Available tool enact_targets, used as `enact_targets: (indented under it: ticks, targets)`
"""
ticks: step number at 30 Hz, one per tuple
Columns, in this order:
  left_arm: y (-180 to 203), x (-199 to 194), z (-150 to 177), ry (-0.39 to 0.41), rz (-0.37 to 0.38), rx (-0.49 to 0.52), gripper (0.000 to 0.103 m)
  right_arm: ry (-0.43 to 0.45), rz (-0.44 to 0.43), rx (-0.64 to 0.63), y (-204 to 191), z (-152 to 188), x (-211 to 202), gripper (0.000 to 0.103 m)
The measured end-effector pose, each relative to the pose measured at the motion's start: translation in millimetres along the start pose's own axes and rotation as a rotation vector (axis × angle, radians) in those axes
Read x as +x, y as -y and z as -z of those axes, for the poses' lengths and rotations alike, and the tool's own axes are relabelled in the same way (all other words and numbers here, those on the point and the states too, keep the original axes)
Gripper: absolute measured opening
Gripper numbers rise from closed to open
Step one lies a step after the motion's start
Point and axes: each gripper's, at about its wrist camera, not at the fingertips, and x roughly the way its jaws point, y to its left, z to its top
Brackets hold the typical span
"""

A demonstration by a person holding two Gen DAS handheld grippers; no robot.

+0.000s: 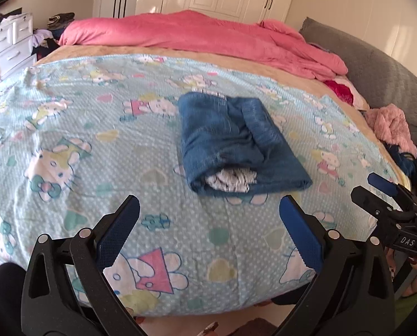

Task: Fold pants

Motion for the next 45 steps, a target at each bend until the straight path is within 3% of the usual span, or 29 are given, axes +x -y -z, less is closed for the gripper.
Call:
enact_targets:
  ticks: [9, 45]
  targets:
    - [-0.5, 25.8, 19.1, -0.088, -0.044, -0.017, 0.094, -0.059, 0.026, 0.025, 8.8, 14.9, 22.6, 0.099]
    - [-4.6, 28.3, 18.9, -0.101, -0.068, -0.040, 0.094, -0.094, 0.019, 0.022, 4.4, 19.2, 30.2, 0.099]
